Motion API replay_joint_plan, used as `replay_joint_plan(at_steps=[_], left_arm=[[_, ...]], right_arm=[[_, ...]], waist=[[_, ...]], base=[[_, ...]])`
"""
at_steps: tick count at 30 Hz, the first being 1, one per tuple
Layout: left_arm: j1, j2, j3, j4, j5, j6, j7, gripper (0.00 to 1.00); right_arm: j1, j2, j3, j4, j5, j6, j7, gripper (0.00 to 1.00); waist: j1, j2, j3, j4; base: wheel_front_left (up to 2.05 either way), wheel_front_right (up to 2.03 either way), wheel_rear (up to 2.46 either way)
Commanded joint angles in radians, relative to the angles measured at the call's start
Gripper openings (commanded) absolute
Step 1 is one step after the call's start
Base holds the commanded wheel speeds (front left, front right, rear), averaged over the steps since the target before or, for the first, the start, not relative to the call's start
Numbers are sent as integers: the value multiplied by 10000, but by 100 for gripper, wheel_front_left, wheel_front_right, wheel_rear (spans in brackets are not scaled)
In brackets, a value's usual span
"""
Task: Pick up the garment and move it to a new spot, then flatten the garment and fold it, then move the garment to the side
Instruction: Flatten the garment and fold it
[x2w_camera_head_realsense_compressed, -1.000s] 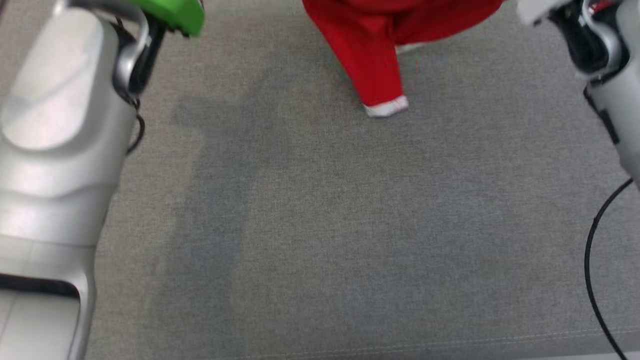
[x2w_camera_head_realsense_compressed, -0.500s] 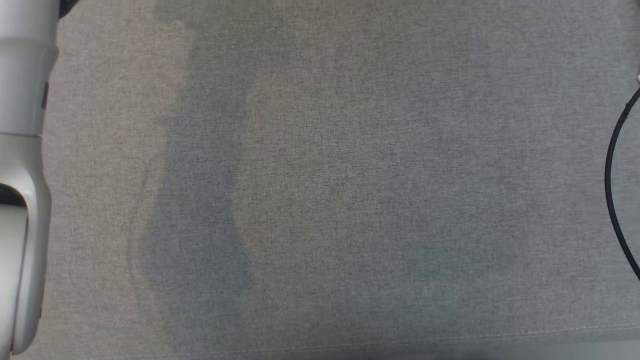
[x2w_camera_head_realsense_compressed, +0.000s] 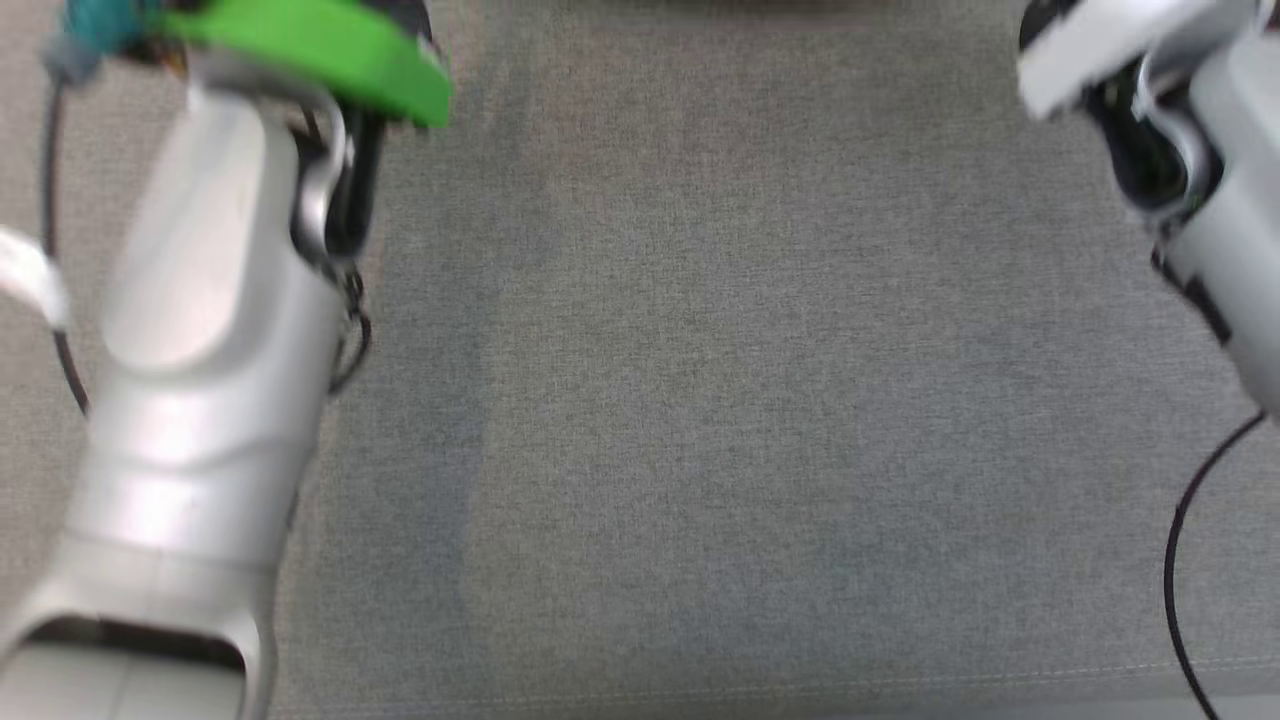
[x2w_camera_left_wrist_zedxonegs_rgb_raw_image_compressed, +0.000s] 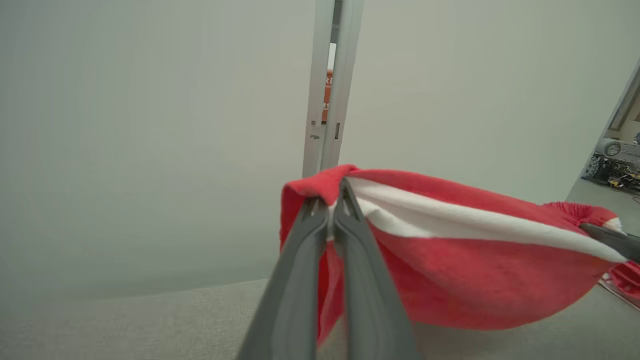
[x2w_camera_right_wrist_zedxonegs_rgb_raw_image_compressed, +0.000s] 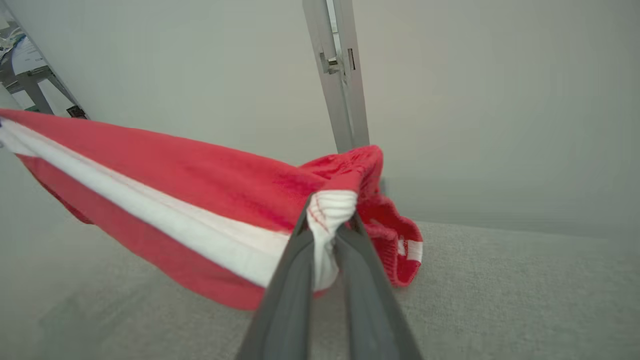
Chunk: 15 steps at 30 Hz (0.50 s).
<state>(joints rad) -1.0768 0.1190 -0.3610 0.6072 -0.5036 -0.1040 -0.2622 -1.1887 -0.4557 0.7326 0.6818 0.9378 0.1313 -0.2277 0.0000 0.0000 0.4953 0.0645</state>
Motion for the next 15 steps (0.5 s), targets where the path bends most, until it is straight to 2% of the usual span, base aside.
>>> replay_joint_plan(at_steps=[1, 8, 15], left_arm=[[797, -27, 123, -359, 151, 75, -23, 0], [4355, -256, 788, -2219, 856, 335, -26, 0], [7076, -464, 991, -3220, 1221, 274, -28, 0]], right_arm=[[597, -167, 105, -228, 142, -16, -140, 0], [3166, -806, -23, -1401, 417, -17, -365, 0], [5710, -990, -700, -2613, 55, -18, -376, 0]], waist=[[0, 0, -325, -57], [0, 0, -971, -148], [0, 0, -1650, -226]], base=[[0, 0, 0], [0, 0, 0], [0, 0, 0]])
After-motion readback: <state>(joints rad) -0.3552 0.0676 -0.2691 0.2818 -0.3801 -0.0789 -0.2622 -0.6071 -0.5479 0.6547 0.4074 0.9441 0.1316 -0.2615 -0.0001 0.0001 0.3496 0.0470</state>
